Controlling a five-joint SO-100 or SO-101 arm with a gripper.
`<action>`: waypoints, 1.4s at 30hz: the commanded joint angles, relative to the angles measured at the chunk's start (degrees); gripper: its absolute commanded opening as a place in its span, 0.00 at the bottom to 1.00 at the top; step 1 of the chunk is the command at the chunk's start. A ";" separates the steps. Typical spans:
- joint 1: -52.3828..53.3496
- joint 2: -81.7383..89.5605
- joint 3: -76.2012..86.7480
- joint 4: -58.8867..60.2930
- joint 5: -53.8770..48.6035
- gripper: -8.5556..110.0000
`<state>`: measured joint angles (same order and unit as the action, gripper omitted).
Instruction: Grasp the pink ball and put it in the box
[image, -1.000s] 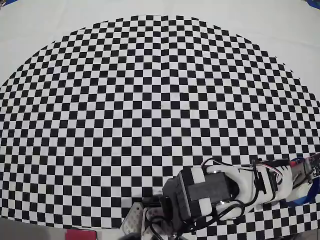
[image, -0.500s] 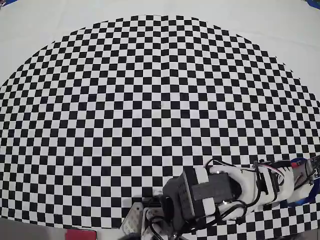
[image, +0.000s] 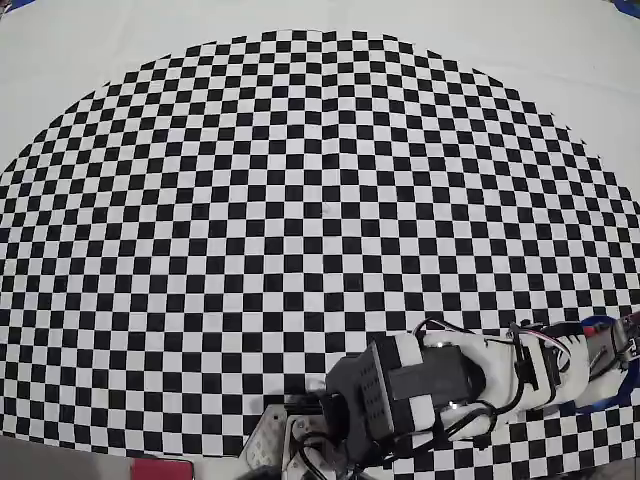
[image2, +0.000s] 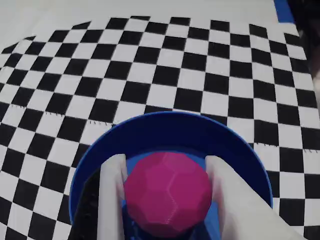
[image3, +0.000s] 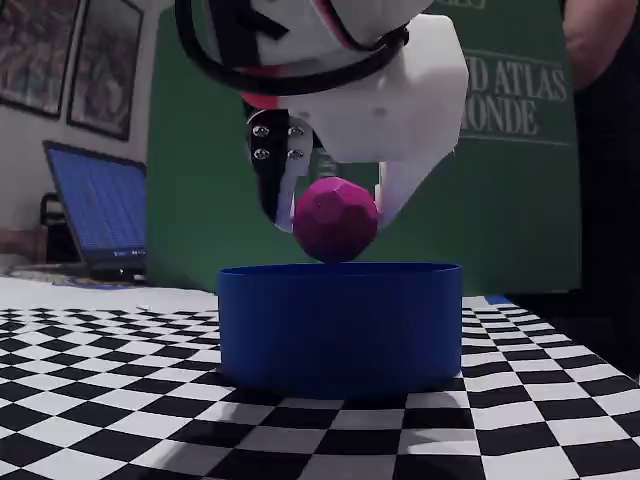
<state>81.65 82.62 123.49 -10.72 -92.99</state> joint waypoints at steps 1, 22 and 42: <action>0.53 0.44 -2.11 -1.05 -0.44 0.07; 0.53 0.44 -2.20 -1.23 -0.44 0.07; -0.97 4.31 -0.70 -1.67 2.29 0.29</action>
<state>81.56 82.71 123.49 -12.30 -92.20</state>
